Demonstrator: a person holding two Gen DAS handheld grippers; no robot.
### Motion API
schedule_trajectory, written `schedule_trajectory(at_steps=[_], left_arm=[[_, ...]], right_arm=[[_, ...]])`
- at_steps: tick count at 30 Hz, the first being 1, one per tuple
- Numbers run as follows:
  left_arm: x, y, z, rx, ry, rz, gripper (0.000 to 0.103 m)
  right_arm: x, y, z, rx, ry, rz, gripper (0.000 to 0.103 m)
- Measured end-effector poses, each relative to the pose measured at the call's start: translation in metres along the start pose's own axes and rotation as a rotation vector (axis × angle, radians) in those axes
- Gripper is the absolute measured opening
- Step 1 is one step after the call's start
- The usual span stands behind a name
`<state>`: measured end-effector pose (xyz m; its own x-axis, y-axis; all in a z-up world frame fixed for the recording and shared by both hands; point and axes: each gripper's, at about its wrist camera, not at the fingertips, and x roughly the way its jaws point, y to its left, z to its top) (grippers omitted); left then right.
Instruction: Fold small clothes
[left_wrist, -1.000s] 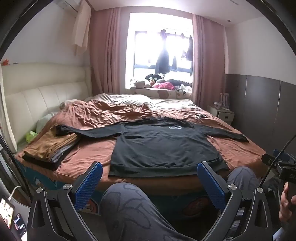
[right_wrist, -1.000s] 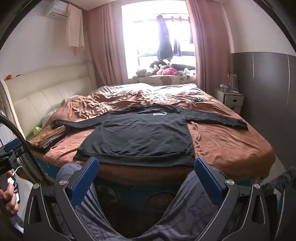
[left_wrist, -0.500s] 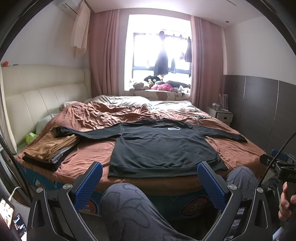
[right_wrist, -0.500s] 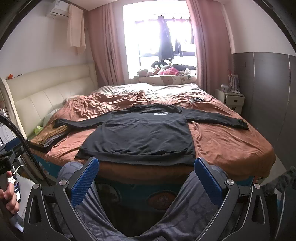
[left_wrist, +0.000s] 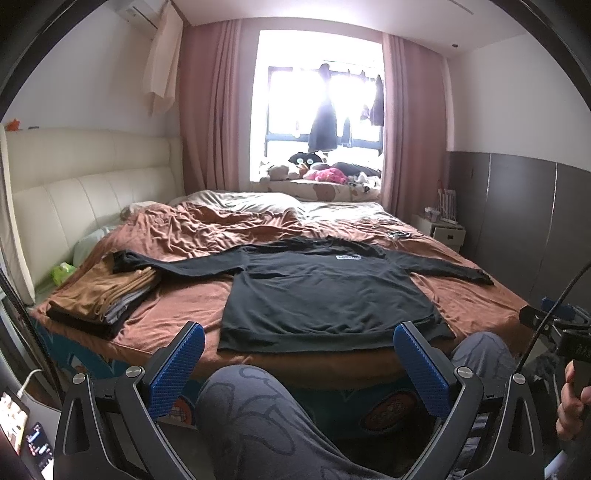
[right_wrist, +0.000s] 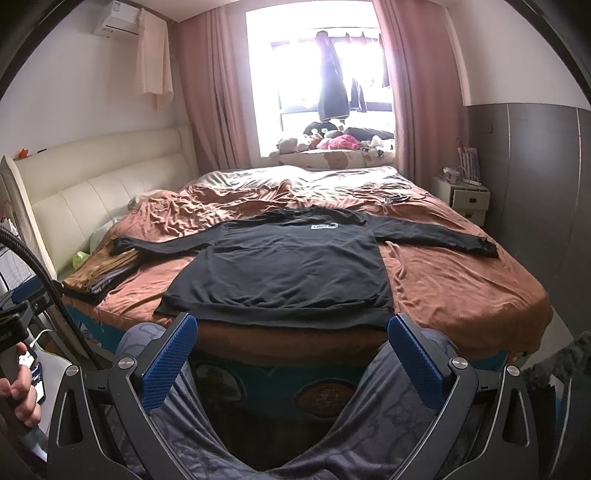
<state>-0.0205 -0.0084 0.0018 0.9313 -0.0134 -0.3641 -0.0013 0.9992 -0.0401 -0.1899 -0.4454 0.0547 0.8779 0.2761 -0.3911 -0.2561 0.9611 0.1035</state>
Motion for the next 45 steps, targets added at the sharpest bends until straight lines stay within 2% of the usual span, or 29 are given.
schedule_trajectory(at_steps=[45], left_arm=[[-0.002,0.022,0.012,-0.007,-0.023,0.035,0.103]], right_arm=[[0.013,0.009,0.005,0.001,-0.015,0.026,0.103]])
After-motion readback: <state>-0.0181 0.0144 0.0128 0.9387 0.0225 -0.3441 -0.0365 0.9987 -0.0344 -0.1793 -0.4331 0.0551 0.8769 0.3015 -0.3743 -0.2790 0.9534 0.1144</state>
